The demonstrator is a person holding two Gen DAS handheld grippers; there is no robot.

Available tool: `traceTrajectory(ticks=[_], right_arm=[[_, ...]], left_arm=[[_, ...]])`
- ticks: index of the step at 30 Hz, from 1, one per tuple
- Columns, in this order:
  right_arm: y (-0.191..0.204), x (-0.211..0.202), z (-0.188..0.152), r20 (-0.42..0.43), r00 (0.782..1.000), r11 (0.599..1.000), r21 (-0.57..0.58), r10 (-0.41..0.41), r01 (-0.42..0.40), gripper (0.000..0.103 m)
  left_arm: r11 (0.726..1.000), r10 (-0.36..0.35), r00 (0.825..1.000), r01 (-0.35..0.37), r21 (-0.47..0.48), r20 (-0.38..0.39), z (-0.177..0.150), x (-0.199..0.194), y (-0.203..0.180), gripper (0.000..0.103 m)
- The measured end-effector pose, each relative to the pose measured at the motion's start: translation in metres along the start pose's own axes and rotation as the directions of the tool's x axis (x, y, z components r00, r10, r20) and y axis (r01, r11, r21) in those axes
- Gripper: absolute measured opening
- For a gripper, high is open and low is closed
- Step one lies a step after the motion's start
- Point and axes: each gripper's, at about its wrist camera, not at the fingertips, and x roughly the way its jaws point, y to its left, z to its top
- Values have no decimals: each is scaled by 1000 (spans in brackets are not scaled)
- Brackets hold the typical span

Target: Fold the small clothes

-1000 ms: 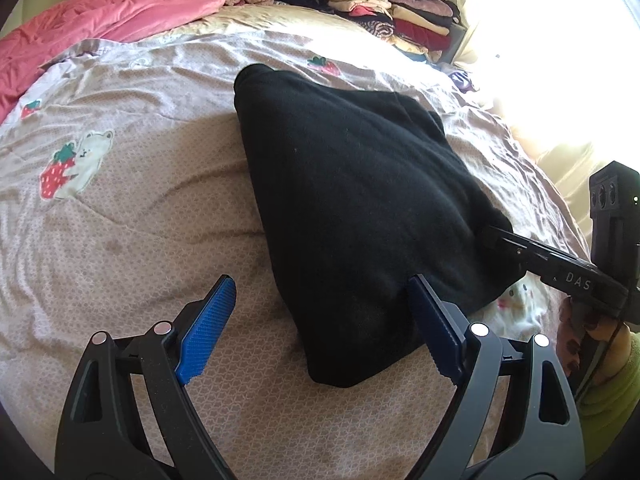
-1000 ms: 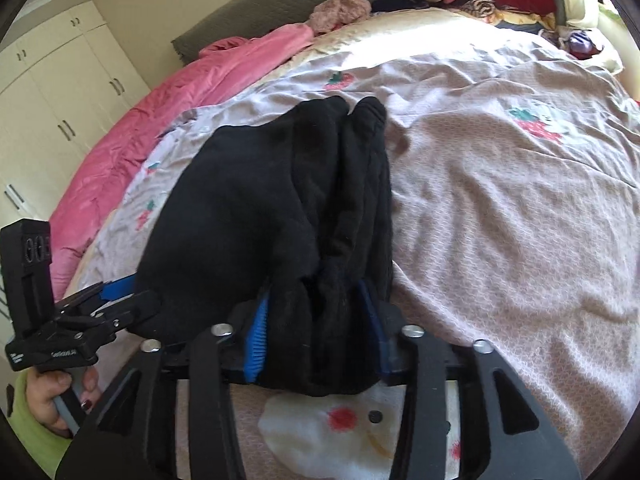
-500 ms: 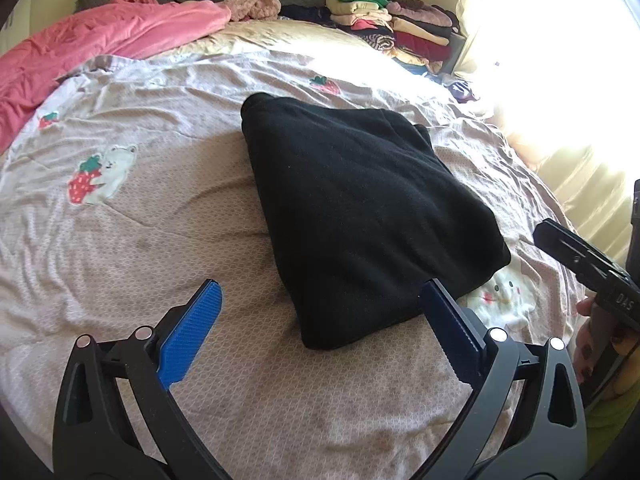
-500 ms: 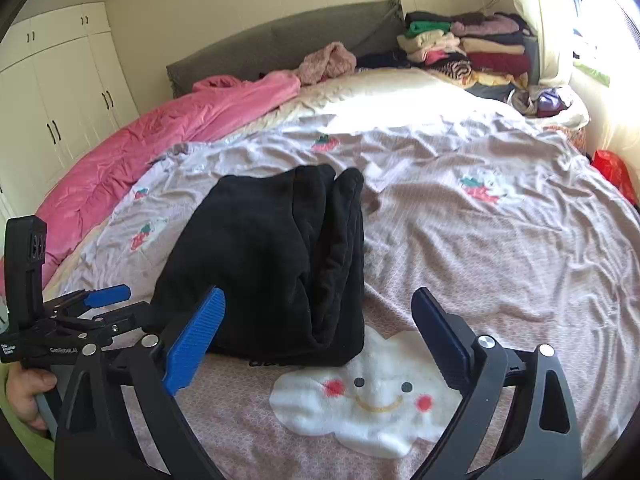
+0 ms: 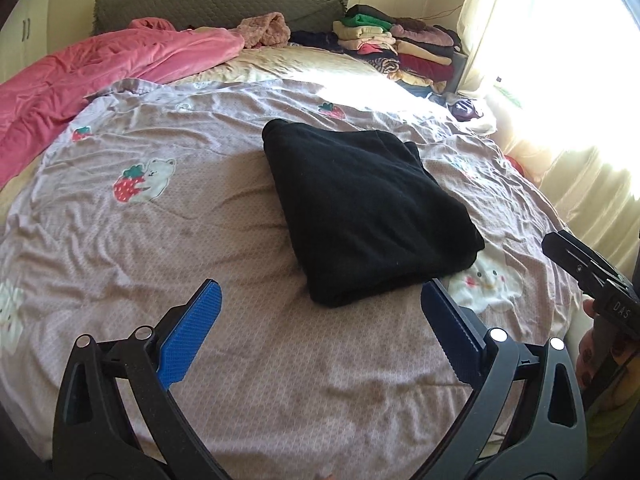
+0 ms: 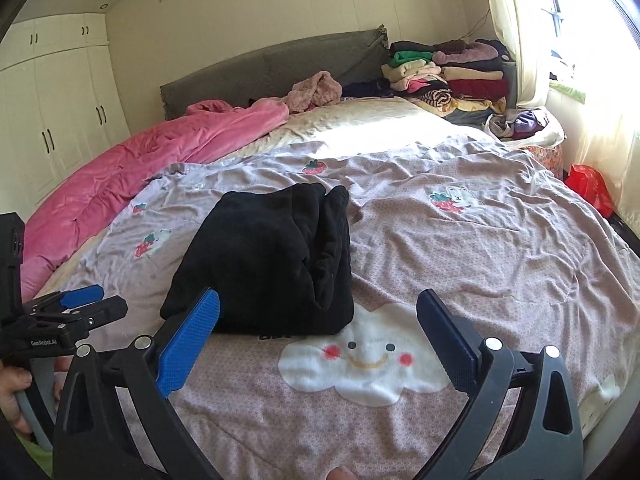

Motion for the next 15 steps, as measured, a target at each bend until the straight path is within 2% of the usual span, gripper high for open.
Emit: traceTrajectory(ticks=[5, 15], right_arm=[[8, -6, -13, -25, 1000, 1000, -23, -6, 6, 99], [21, -7, -46, -72, 997, 998, -49, -31, 28, 99]], left_arm=[[1000, 31, 999, -31, -2, -35, -20, -3, 3, 94], [997, 80, 995, -81, -15, -54, -45, -8, 5, 94]])
